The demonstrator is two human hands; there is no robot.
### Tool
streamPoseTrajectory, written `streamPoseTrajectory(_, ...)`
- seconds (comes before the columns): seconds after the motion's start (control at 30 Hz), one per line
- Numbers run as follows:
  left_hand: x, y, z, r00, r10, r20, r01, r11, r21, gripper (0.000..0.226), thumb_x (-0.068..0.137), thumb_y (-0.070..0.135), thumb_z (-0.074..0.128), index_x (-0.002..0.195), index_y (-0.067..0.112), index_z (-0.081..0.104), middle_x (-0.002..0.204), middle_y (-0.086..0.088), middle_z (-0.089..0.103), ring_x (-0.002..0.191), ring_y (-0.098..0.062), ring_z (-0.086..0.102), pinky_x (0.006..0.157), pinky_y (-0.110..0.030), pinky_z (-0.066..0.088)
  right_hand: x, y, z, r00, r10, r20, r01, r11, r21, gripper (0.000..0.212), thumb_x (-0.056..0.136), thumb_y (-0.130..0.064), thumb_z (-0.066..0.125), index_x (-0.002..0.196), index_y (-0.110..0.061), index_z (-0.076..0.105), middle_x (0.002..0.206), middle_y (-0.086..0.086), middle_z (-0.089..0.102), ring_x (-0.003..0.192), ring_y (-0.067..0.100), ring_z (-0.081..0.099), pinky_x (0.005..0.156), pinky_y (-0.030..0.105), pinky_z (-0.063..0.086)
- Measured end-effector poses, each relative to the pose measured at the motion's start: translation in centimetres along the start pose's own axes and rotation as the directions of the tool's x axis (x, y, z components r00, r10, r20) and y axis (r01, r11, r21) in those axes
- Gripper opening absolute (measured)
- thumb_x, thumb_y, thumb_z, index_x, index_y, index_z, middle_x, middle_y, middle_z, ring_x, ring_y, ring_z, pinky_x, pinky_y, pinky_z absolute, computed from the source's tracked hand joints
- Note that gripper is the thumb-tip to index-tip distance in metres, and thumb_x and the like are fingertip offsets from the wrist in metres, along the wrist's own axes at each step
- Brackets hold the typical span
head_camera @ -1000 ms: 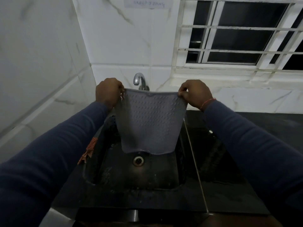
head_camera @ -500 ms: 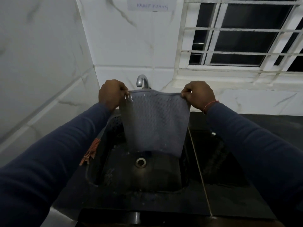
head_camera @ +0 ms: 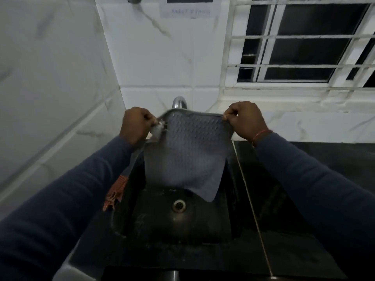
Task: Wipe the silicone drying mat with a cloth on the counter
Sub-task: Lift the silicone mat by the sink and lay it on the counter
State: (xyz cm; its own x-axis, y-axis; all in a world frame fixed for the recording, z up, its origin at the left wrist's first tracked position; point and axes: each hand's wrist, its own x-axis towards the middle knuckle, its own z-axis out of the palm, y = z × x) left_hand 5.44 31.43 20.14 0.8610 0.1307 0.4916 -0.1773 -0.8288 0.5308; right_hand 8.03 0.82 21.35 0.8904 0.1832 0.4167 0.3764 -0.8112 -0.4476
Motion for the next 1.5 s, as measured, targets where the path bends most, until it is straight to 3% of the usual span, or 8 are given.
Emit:
streamPoseTrajectory(0.43, -0.4, -0.2, -1.8, 0.996, 0.033, -0.083, -0.032, 0.999, 0.004, 0.006, 0.078, 0.011, 0.074, 0.082, 0.007, 0.075, 0.077, -0.004, 0.071, 0.071, -0.012, 0.062, 0.072, -0.021, 0.043, -1.2, -0.9, -0.6, 0.992, -0.125, -0.010, 0.125, 0.992, 0.024, 0.006, 0.081, -0.014, 0.070, 0.079, -0.013, 0.076, 0.075, -0.006, 0.064, 0.078, 0.014, 0.060, 0.074, 0.030, 0.047)
streamPoseTrajectory(0.67, -1.8, -0.8, -1.8, 0.998, 0.067, 0.002, -0.067, 0.997, 0.031, 0.003, 0.078, 0.009, 0.074, 0.079, 0.009, 0.076, 0.075, 0.000, 0.069, 0.060, -0.001, 0.056, 0.066, -0.013, 0.045, -2.6, -1.2, 0.4, 0.994, -0.108, 0.009, 0.108, 0.993, 0.040, 0.008, 0.082, -0.010, 0.068, 0.078, -0.013, 0.074, 0.078, -0.003, 0.068, 0.078, 0.013, 0.060, 0.076, 0.030, 0.048)
streamPoseTrajectory(0.77, -1.8, -0.4, -2.0, 0.997, 0.075, -0.032, -0.076, 0.997, -0.010, 0.005, 0.079, 0.010, 0.073, 0.082, 0.007, 0.075, 0.078, -0.001, 0.069, 0.069, -0.010, 0.062, 0.071, -0.017, 0.047, -2.6, -1.2, 0.1, 0.994, -0.076, -0.080, 0.078, 0.997, 0.017, 0.008, 0.082, -0.012, 0.067, 0.077, -0.014, 0.072, 0.080, -0.003, 0.066, 0.082, 0.017, 0.061, 0.077, 0.032, 0.048)
streamPoseTrajectory(0.87, -2.0, -0.6, -1.6, 0.991, 0.131, -0.025, -0.130, 0.991, 0.023, 0.005, 0.079, 0.011, 0.072, 0.081, 0.007, 0.075, 0.080, -0.007, 0.072, 0.073, -0.016, 0.064, 0.075, -0.028, 0.051, -3.3, -1.1, 0.3, 0.996, -0.076, 0.037, 0.077, 0.997, -0.020, 0.013, 0.083, -0.013, 0.065, 0.075, -0.021, 0.070, 0.077, -0.009, 0.061, 0.083, 0.016, 0.061, 0.076, 0.031, 0.046)
streamPoseTrajectory(0.93, -2.1, -0.2, -1.5, 0.992, 0.123, -0.018, -0.122, 0.992, 0.025, 0.007, 0.080, 0.012, 0.071, 0.081, 0.006, 0.074, 0.079, -0.006, 0.071, 0.071, -0.016, 0.063, 0.070, -0.027, 0.048, -3.4, -1.4, 0.3, 0.993, -0.060, -0.105, 0.060, 0.998, 0.001, 0.008, 0.084, -0.016, 0.065, 0.079, -0.018, 0.071, 0.081, -0.004, 0.062, 0.080, 0.015, 0.057, 0.074, 0.030, 0.043)
streamPoseTrajectory(1.0, -3.1, -1.0, -0.6, 0.995, 0.092, 0.024, -0.093, 0.993, 0.074, 0.007, 0.080, 0.011, 0.070, 0.080, 0.006, 0.074, 0.078, -0.006, 0.071, 0.070, -0.016, 0.062, 0.067, -0.022, 0.040, -4.2, -1.3, 1.2, 0.997, -0.067, 0.025, 0.068, 0.996, -0.054, 0.009, 0.081, -0.012, 0.065, 0.078, -0.017, 0.072, 0.082, 0.001, 0.066, 0.081, 0.021, 0.061, 0.074, 0.030, 0.045)
streamPoseTrajectory(1.23, -3.2, -2.5, -0.8, 0.999, -0.001, -0.053, -0.001, 1.000, -0.028, 0.006, 0.079, 0.008, 0.069, 0.082, 0.006, 0.075, 0.079, -0.004, 0.071, 0.075, -0.016, 0.066, 0.068, -0.008, 0.042, -5.3, -1.6, 2.2, 0.993, -0.036, 0.109, 0.036, 0.999, 0.010, 0.018, 0.079, -0.009, 0.066, 0.069, -0.023, 0.069, 0.073, -0.006, 0.067, 0.077, 0.014, 0.063, 0.070, 0.024, 0.045)
streamPoseTrajectory(1.5, -1.2, -0.1, 0.3, 0.993, 0.089, 0.073, -0.095, 0.991, 0.090, 0.006, 0.079, 0.014, 0.068, 0.080, 0.014, 0.074, 0.081, -0.003, 0.071, 0.077, -0.018, 0.064, 0.072, -0.025, 0.045, -9.5, -0.8, 0.8, 0.981, 0.117, 0.154, -0.133, 0.986, 0.100, 0.013, 0.083, -0.010, 0.068, 0.071, -0.013, 0.070, 0.063, -0.016, 0.058, 0.057, -0.006, 0.051, 0.051, 0.002, 0.033)
